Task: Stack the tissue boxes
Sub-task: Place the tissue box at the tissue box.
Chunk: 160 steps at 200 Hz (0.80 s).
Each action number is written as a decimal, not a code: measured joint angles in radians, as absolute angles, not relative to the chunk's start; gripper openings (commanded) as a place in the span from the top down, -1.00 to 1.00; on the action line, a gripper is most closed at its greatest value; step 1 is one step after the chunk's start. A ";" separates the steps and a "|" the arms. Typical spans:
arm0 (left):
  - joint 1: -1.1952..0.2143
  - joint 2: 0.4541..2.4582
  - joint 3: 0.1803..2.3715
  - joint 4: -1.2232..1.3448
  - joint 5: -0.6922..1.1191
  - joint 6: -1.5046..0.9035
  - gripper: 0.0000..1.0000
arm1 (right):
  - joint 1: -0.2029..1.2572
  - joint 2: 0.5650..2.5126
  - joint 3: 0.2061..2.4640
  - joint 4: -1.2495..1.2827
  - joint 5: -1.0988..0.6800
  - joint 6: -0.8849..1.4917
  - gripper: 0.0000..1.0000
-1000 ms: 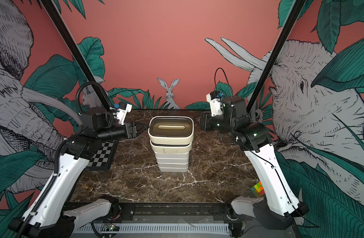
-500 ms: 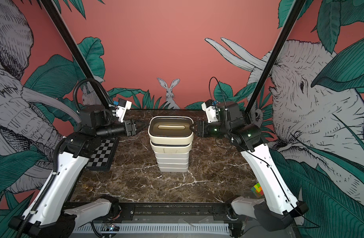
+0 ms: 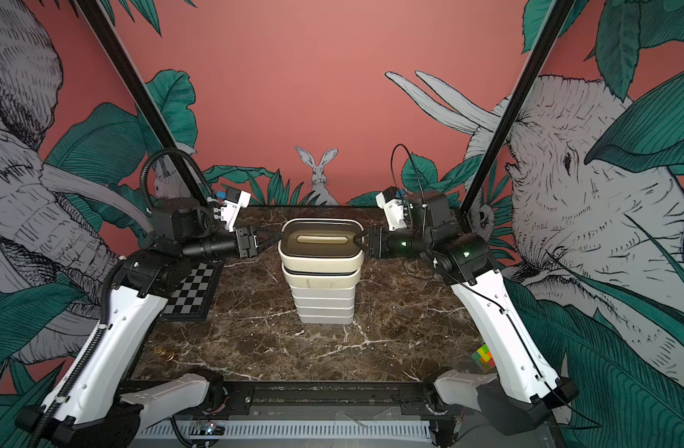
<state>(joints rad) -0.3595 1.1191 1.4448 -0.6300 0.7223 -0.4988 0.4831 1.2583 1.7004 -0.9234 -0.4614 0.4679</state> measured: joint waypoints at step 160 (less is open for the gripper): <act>-0.369 1.119 1.445 -0.668 0.717 -0.478 -0.11 | 0.483 1.283 1.700 -0.918 -0.517 0.468 -0.01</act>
<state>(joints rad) -0.3687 1.1194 1.4448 -0.6678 0.7166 -0.4778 0.4831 1.2827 1.7004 -0.9184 -0.5175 0.4679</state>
